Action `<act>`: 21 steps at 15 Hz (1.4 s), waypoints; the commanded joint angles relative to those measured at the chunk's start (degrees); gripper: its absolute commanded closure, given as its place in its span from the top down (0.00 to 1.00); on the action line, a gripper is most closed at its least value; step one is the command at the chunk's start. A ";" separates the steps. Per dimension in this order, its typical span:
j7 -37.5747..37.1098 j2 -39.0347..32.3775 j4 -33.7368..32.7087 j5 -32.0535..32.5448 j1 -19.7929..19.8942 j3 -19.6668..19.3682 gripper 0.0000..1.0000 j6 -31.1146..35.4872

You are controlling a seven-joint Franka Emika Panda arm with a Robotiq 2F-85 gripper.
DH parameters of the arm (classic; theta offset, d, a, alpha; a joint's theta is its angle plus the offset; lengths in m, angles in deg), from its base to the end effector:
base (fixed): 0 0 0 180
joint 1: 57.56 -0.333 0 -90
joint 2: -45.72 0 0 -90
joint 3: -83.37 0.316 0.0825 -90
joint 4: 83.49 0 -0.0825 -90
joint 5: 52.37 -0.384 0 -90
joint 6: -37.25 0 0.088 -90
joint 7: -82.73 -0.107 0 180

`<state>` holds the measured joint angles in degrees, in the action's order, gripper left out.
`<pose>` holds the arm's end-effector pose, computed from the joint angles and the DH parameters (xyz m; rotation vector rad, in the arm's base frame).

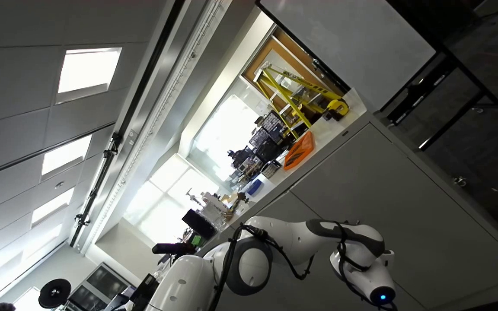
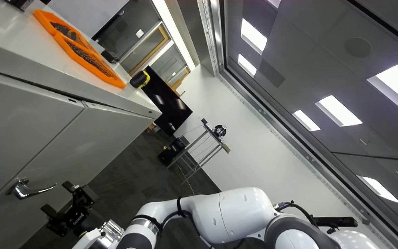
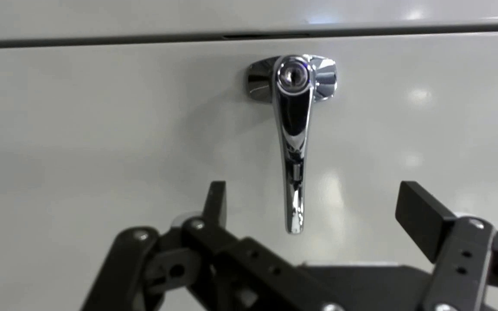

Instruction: Open the right sided cabinet door

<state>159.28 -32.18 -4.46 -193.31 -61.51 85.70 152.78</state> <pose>0.6377 0.1038 -0.0981 -1.5431 0.7413 -0.6487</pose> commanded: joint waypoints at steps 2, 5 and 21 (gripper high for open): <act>0.12 -1.66 -2.91 -1.53 -1.37 0.16 1.00 0.38; 0.98 -2.03 -3.63 -2.09 -1.59 0.23 1.00 0.16; 4.10 -4.61 -9.01 -4.23 -3.30 0.72 0.42 0.78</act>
<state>162.30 -35.29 -10.81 -196.36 -64.70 85.85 152.83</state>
